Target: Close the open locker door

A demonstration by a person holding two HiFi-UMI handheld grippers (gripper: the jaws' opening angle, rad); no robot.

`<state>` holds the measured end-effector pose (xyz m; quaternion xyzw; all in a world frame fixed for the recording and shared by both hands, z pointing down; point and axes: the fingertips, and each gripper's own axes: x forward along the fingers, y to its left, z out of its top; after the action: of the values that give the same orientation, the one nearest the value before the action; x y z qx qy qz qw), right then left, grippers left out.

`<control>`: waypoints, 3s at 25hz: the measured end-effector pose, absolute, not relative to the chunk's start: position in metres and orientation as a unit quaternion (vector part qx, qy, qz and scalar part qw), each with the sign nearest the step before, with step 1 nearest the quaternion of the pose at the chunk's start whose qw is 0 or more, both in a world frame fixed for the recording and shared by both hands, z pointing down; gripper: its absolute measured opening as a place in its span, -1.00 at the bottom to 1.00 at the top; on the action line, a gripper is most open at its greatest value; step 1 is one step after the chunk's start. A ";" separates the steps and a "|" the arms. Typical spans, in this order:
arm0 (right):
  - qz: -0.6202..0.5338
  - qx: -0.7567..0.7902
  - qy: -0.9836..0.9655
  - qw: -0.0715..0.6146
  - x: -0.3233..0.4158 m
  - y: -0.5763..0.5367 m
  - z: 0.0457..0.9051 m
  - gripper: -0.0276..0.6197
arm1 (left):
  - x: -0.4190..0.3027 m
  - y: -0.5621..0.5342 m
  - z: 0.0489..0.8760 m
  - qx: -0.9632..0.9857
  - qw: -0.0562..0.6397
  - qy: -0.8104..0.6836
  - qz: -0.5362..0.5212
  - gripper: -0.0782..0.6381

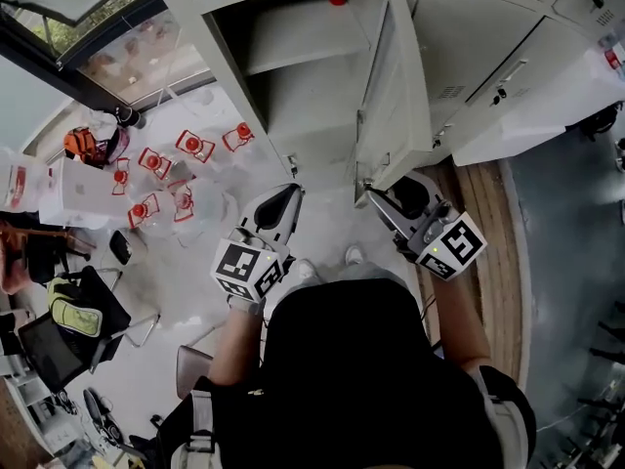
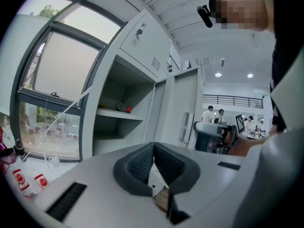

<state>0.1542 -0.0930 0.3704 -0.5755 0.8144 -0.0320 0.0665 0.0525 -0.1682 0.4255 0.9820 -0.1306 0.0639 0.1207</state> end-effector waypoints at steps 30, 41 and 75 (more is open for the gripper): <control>-0.045 -0.440 0.892 0.093 0.096 -0.272 0.389 -0.74 | -0.072 -0.235 0.441 0.917 0.130 -0.373 0.057 -0.72; -0.061 -0.487 0.864 0.116 0.113 -0.339 0.386 -0.75 | -0.088 -0.236 0.438 0.897 0.136 -0.416 0.058 -0.72; -0.057 -0.551 0.827 0.092 0.117 -0.263 0.374 -0.81 | -0.067 -0.211 0.431 0.933 0.132 -0.328 0.061 -0.72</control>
<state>0.1171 -0.2628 0.3743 -0.5512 0.8273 -0.0574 0.0924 -0.0667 -0.2114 0.4312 0.9334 -0.3282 0.0606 0.1320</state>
